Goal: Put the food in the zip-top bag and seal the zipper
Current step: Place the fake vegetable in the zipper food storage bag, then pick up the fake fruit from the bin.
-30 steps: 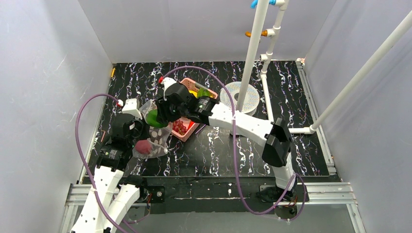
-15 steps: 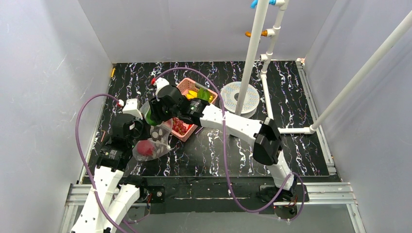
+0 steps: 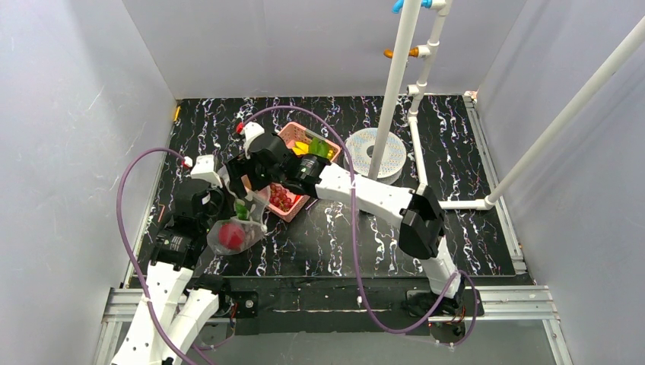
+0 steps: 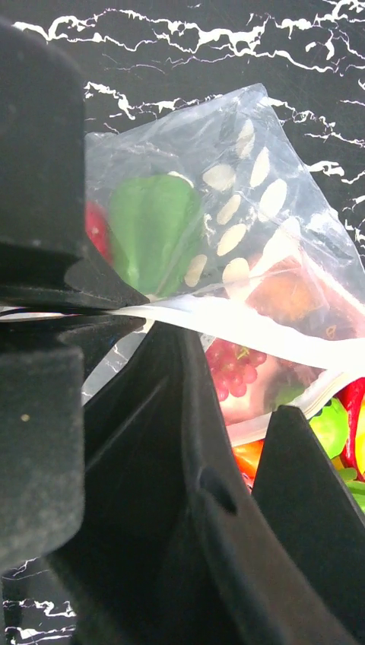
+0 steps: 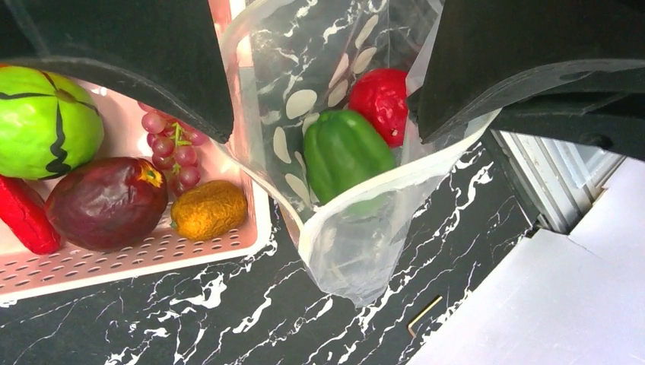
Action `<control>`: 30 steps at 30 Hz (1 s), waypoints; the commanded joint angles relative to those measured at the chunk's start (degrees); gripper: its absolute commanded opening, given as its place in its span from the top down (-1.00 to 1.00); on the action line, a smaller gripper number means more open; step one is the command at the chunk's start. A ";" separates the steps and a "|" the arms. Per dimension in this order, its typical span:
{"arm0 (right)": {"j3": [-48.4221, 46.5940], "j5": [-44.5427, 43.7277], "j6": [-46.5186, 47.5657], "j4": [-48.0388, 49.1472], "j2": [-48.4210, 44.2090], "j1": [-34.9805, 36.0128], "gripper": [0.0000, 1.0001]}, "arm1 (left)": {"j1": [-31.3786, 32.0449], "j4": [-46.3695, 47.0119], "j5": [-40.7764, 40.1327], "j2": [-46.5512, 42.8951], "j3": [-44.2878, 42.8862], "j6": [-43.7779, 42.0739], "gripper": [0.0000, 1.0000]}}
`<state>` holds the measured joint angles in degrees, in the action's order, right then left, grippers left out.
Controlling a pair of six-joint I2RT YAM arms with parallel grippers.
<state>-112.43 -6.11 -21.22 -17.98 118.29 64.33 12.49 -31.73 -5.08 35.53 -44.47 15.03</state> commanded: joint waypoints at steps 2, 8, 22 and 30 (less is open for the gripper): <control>1.81 1.01 1.09 0.72 -7.62 -0.26 -0.91 | 0.25 -0.35 -2.98 0.28 0.42 -0.15 1.00; 7.59 -0.54 2.39 0.14 -13.82 -0.25 -0.86 | 0.22 -1.85 -8.88 3.11 -0.16 0.99 1.00; 19.08 -10.08 7.27 0.79 -23.59 -2.15 -0.97 | 0.25 -4.58 -19.09 4.86 -1.15 2.84 1.00; 19.75 -11.39 4.24 0.28 -20.41 -5.45 -0.97 | 0.25 -4.41 -18.54 5.52 -1.24 2.48 1.00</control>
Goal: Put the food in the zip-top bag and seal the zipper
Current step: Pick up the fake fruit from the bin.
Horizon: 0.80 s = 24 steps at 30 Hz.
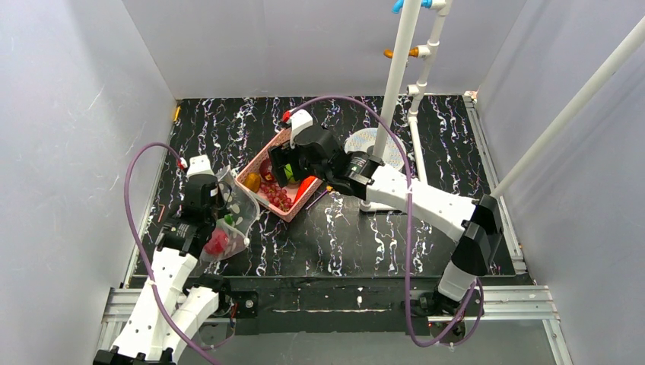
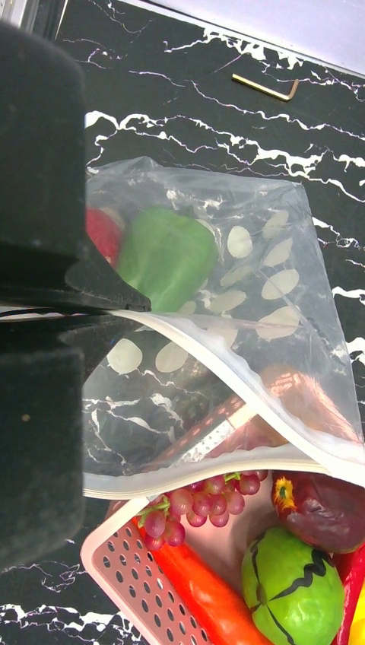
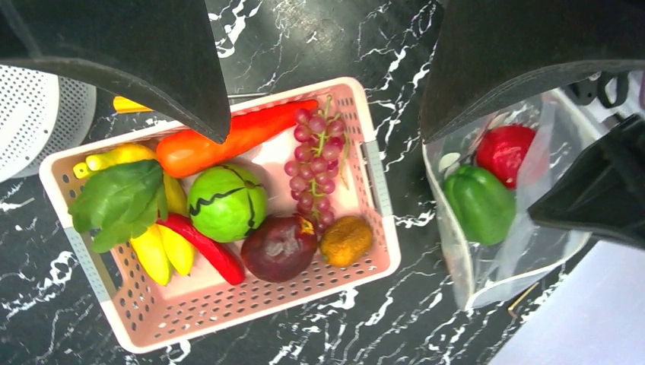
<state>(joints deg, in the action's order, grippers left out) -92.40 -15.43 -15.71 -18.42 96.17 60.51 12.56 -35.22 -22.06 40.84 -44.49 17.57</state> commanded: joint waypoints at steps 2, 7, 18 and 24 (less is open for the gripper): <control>-0.96 -3.08 -0.61 0.56 3.67 -2.47 -0.97 | 0.19 -0.97 -1.09 0.10 -1.29 -0.08 1.00; -5.79 -6.82 2.56 -2.94 10.66 -3.80 -0.97 | 0.18 -0.71 -1.27 -0.76 -0.93 -0.25 1.00; -22.44 -17.25 18.93 -9.68 29.20 -4.00 -0.97 | 0.18 -0.45 0.05 0.29 -1.02 -0.43 1.00; -22.56 -13.92 19.21 -9.36 31.70 -4.00 -0.97 | 0.14 -0.42 0.44 0.59 -0.94 -0.52 1.00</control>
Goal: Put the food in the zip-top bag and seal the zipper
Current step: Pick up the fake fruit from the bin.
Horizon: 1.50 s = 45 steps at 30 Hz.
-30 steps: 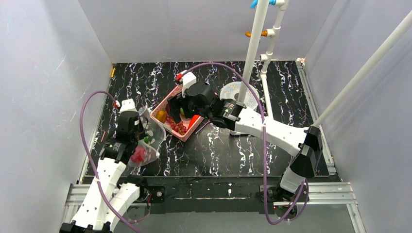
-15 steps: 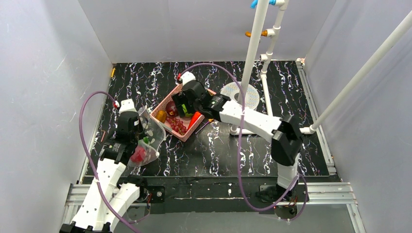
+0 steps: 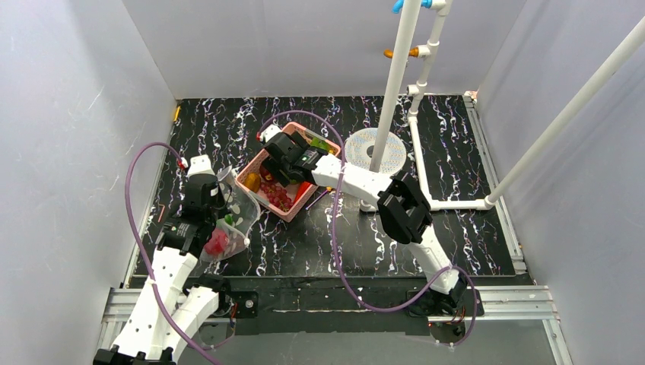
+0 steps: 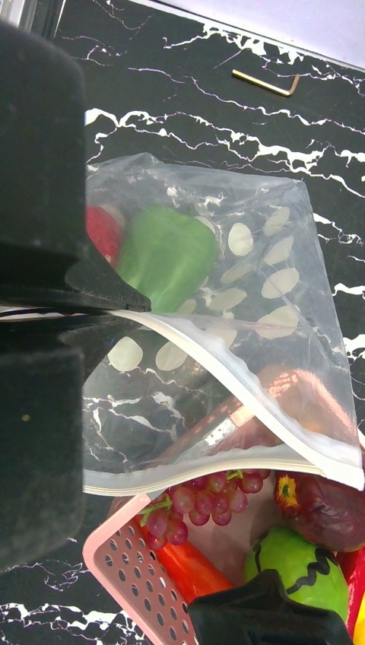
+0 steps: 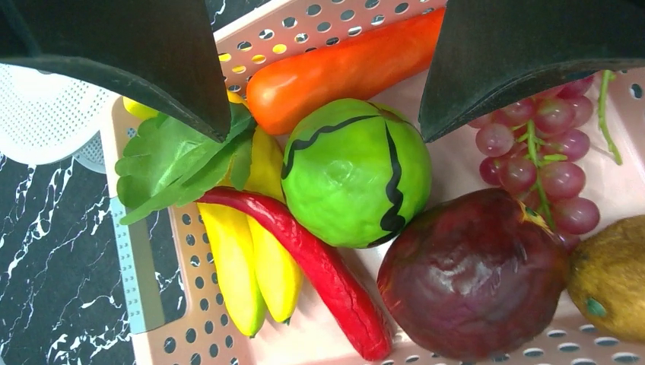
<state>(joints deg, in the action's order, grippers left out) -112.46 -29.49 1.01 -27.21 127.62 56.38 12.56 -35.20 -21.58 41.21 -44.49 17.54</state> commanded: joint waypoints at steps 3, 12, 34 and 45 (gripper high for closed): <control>-2.81 0.15 2.93 -0.52 1.39 0.24 -0.97 | 0.16 -0.30 0.21 0.52 -1.04 -0.49 1.00; -5.76 0.39 5.45 -0.65 6.17 0.23 -0.97 | 0.17 -0.31 0.69 1.20 -1.04 -0.58 1.00; 0.02 2.81 3.52 1.14 -5.37 0.31 0.46 | 0.19 -0.31 1.78 0.68 -1.03 -0.58 1.00; 6.39 15.29 -5.07 1.35 -16.53 0.33 0.97 | 0.17 -0.12 2.70 -0.63 -0.85 -0.66 1.00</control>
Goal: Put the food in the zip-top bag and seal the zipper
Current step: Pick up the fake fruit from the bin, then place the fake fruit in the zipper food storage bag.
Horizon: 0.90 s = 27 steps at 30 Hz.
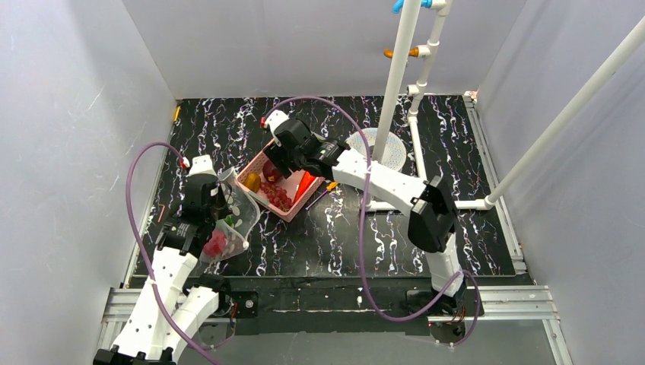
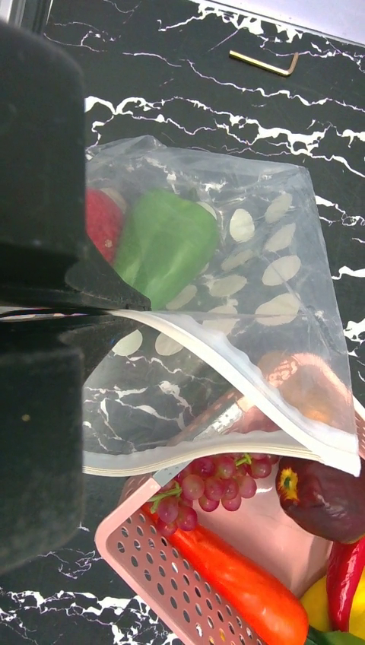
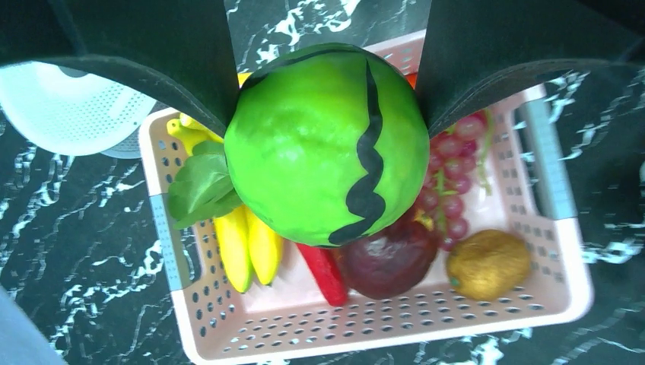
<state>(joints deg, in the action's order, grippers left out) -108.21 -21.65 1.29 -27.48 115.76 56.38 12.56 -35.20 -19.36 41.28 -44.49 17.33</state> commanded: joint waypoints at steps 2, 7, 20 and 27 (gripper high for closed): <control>4.32 12.87 -8.45 3.06 -7.10 0.34 0.97 | 0.18 0.15 0.93 -0.85 -0.86 -0.67 1.00; 13.74 31.06 -17.61 15.38 -13.87 0.48 0.97 | 0.19 0.27 -1.38 -2.70 -0.65 -1.06 1.00; 17.91 54.28 -37.88 37.30 -6.54 2.33 0.97 | 0.19 0.57 2.07 -5.31 -0.53 -1.16 1.00; 15.18 49.75 -37.63 31.06 -4.37 2.42 0.97 | 0.18 -0.44 8.26 -6.92 -1.58 -0.17 1.00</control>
<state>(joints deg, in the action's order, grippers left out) -88.80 29.14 -35.00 4.17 111.98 58.96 12.56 -35.11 -15.33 35.32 -44.49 16.53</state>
